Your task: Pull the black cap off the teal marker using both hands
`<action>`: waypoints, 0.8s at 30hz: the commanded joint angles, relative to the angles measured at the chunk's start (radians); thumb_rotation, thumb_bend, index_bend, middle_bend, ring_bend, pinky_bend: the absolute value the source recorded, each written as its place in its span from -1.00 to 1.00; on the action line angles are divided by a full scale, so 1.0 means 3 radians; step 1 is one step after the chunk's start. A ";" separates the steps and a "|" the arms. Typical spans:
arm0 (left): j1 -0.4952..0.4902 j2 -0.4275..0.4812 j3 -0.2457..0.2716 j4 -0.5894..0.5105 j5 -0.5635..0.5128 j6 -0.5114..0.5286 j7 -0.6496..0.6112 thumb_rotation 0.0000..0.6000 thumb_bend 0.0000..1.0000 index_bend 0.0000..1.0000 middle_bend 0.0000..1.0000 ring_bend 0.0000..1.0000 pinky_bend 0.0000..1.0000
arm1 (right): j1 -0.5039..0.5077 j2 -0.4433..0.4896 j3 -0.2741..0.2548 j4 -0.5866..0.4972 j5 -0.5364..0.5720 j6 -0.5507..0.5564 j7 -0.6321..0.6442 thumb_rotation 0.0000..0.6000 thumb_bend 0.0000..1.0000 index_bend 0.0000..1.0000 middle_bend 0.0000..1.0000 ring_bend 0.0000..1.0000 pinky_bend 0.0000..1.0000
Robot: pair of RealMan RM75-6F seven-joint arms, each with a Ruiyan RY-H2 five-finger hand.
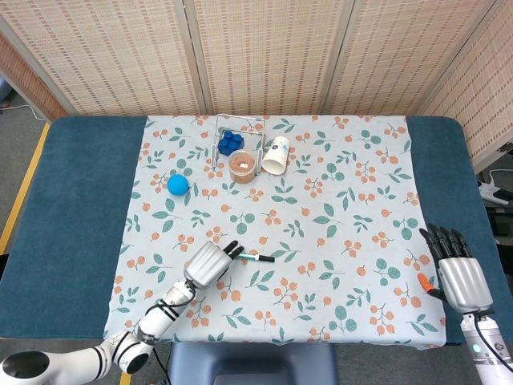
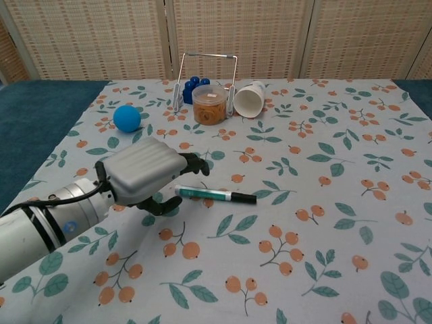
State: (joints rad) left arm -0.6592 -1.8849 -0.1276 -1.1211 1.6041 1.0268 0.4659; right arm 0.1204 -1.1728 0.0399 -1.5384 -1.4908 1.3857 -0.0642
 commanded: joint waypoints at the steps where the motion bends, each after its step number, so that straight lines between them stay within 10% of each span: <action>1: -0.0067 -0.0116 0.0027 0.0139 -0.0025 -0.0039 0.0045 1.00 -0.16 -0.44 -0.42 0.64 1.00 | 0.0002 0.0012 0.0008 -0.0006 0.0018 -0.0010 0.0010 1.00 -0.57 -1.00 -1.00 -1.00 -1.00; 24: -0.0232 -0.0408 0.0085 0.0597 -0.0106 0.0075 0.0132 1.00 -0.16 -0.24 -0.01 0.70 1.00 | 0.0018 0.0038 0.0007 -0.0025 0.0066 -0.0051 0.0022 1.00 -0.57 -1.00 -1.00 -1.00 -1.00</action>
State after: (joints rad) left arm -0.7280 -2.0067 -0.1044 -0.9423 1.5699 1.0450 0.5067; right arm 0.1257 -1.1616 0.0421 -1.5459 -1.4710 1.3703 -0.0576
